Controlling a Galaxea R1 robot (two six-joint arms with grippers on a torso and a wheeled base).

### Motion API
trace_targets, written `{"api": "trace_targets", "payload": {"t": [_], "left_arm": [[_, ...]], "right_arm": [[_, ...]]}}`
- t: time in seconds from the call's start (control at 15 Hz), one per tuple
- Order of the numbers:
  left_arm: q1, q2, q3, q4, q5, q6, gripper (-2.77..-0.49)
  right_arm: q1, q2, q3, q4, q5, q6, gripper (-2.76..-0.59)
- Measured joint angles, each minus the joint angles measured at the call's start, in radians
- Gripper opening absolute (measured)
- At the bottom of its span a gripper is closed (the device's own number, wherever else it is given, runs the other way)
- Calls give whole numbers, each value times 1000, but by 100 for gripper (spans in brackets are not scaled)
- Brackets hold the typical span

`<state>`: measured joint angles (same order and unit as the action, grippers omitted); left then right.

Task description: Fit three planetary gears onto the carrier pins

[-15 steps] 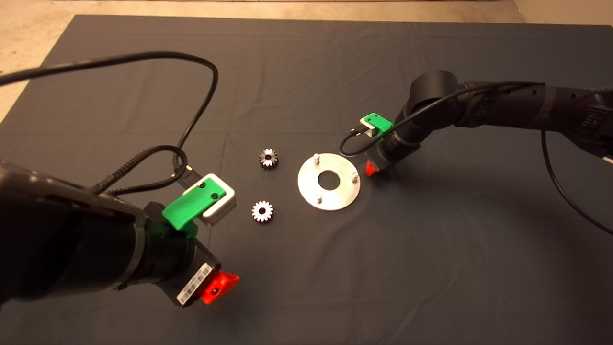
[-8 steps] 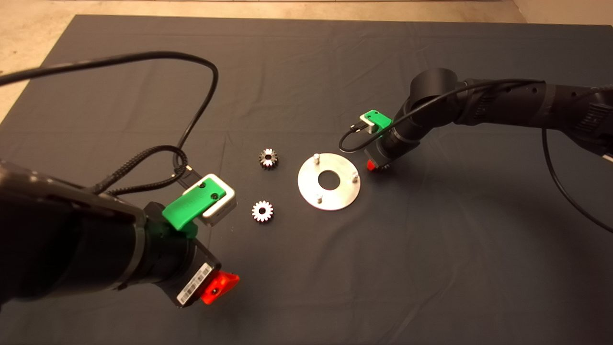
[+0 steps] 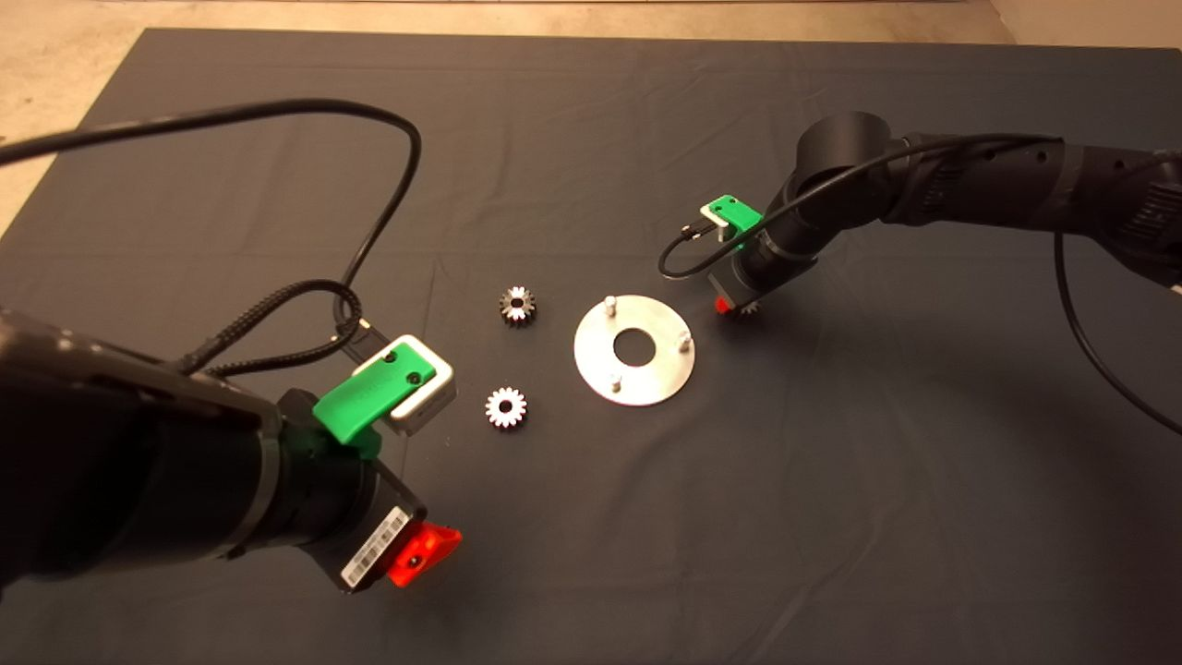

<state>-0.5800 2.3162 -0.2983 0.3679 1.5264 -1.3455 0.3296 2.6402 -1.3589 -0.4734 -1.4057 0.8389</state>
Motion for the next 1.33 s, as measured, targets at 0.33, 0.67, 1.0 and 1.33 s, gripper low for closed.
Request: {"api": "trace_targets", "payload": {"t": [0.33,0.67,1.0,1.33], "left_arm": [[0,0,0,0,0,0,-49],[0,0,0,0,0,0,-49],[0,0,0,0,0,0,-49],[0,0,0,0,0,0,-49]], "right_arm": [[0,12,0,1,-5,0,-226],[18,21,3,42,-28,0,-230],[158,48,5,169,-29,0,-231],[200,66,14,285,-31,0,-231]]}}
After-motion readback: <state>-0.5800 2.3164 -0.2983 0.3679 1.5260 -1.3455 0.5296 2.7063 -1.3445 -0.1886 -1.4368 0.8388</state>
